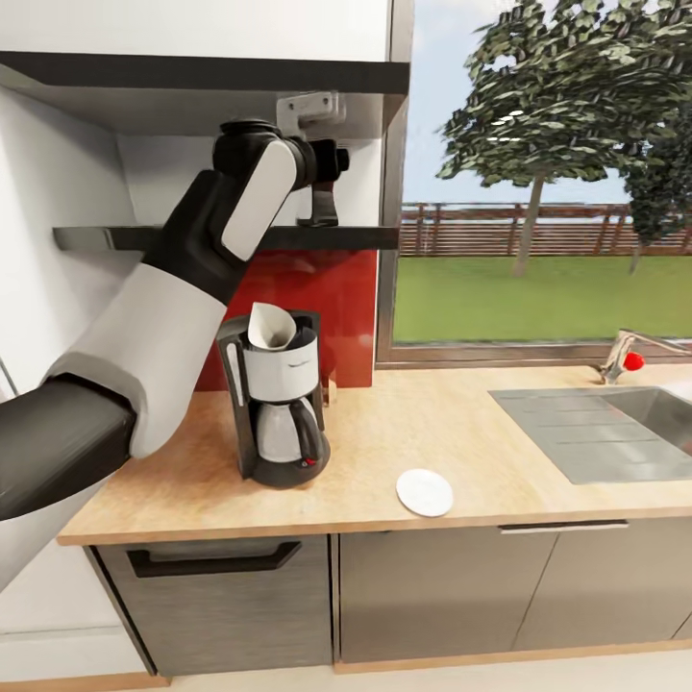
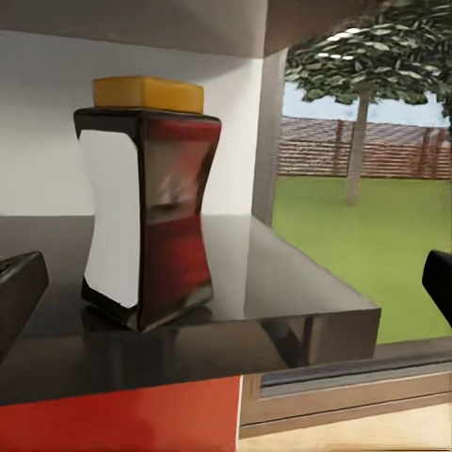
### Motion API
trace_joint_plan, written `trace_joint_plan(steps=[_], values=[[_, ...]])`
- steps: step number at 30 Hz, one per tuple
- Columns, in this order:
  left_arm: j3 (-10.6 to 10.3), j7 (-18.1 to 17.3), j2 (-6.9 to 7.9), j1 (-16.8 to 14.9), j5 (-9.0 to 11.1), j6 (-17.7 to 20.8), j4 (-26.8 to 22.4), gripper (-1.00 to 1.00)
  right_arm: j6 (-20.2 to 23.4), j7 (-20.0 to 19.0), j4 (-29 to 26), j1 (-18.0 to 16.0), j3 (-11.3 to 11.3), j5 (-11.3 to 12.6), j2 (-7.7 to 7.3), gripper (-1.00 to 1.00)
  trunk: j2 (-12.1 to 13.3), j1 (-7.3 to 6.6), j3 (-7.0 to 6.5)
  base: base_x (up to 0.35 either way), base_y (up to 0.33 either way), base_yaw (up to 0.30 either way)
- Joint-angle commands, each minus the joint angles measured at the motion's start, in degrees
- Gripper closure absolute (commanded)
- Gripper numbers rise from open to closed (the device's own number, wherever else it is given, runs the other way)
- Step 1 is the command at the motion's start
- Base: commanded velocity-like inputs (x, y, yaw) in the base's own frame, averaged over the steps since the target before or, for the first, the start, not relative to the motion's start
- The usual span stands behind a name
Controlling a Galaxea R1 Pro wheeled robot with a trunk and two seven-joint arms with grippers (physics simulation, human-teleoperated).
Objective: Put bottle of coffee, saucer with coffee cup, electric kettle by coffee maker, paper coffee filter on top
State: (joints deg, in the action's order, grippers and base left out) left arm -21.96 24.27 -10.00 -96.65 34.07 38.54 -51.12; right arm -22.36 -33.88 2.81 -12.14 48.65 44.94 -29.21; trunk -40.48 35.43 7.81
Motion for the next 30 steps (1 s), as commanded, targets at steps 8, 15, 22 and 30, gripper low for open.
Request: trace_joint_plan(steps=[8, 15, 22, 30], values=[[-0.1, 0.5, 0.00, 0.0, 0.6, -0.4, 1.4, -1.00, -0.2, -0.4, 0.2, -0.1, 0.5, 0.6, 0.03, -1.00, -0.1, 0.02, 0.10, 0.151, 0.000, 0.000], [-0.1, 0.5, 0.00, 0.0, 0.6, -0.9, 1.6, -1.00, -0.2, -0.4, 0.2, -0.1, 0.5, 0.6, 0.06, -1.00, -0.1, 0.02, 0.10, 0.093, 0.000, 0.000], [0.0, 0.6, 0.00, 0.0, 0.6, -0.9, 1.7, -1.00, -0.2, -0.3, 0.2, -0.1, 0.5, 0.6, 0.05, -1.00, -0.1, 0.02, 0.10, 0.144, 0.000, 0.000], [-0.1, 6.7, 0.00, 0.0, 0.6, -0.9, 1.6, -1.00, -0.2, -0.4, 0.2, -0.1, 0.5, 0.6, 0.06, -1.00, -0.1, 0.02, 0.10, 0.104, 0.000, 0.000]])
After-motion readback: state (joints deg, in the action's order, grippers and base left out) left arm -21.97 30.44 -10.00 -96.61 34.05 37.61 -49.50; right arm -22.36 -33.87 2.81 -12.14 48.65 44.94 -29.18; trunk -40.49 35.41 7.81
